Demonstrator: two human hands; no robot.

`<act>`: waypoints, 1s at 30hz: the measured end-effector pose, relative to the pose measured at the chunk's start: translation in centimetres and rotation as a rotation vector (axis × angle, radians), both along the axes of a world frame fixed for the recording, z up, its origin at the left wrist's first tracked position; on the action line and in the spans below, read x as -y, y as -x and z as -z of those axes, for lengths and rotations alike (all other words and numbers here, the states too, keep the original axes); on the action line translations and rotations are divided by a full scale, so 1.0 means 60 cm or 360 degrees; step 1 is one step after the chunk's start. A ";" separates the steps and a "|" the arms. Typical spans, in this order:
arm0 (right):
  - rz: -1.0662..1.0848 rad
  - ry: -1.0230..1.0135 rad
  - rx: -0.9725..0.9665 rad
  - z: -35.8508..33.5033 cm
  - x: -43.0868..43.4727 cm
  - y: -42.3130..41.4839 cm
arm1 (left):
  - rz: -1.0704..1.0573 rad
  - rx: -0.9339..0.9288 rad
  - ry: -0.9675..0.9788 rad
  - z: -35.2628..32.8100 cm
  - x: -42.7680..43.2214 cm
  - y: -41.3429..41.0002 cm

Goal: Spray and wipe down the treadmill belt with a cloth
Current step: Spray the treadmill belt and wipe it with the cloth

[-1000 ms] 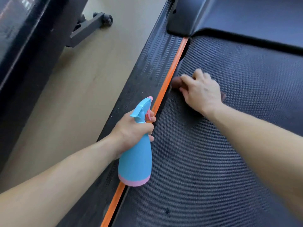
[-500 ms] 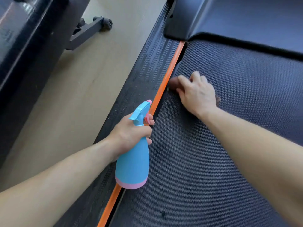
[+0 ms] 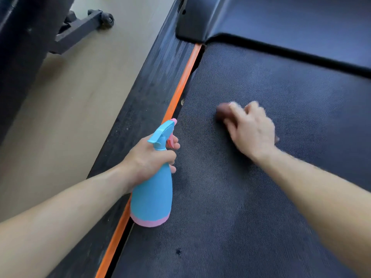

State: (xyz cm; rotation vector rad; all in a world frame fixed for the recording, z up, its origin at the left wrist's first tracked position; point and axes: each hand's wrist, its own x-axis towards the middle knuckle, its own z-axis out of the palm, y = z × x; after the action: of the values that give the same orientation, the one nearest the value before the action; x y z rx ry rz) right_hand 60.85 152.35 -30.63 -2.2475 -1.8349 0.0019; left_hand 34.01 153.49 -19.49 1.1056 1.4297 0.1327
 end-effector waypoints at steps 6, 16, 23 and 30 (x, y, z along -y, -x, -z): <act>0.0288 0.0038 -0.0137 0.000 0.020 -0.021 | 0.0074 -0.0010 0.0001 0.009 0.003 -0.035; 0.0298 0.0032 -0.0066 0.008 0.061 -0.043 | 0.0083 0.0046 -0.0033 0.009 0.000 -0.045; 0.0457 0.0055 -0.0126 0.001 0.048 -0.007 | 0.0113 -0.0018 -0.0039 0.008 0.004 -0.027; -0.0363 0.0029 -0.0108 0.013 0.150 0.079 | 0.0147 -0.0025 -0.0036 -0.001 0.007 -0.009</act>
State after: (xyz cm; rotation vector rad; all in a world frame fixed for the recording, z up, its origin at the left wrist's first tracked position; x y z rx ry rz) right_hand 56.11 143.37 -31.42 -2.0106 -2.0500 0.1336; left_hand 34.56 153.09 -19.44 1.1915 1.3912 0.0747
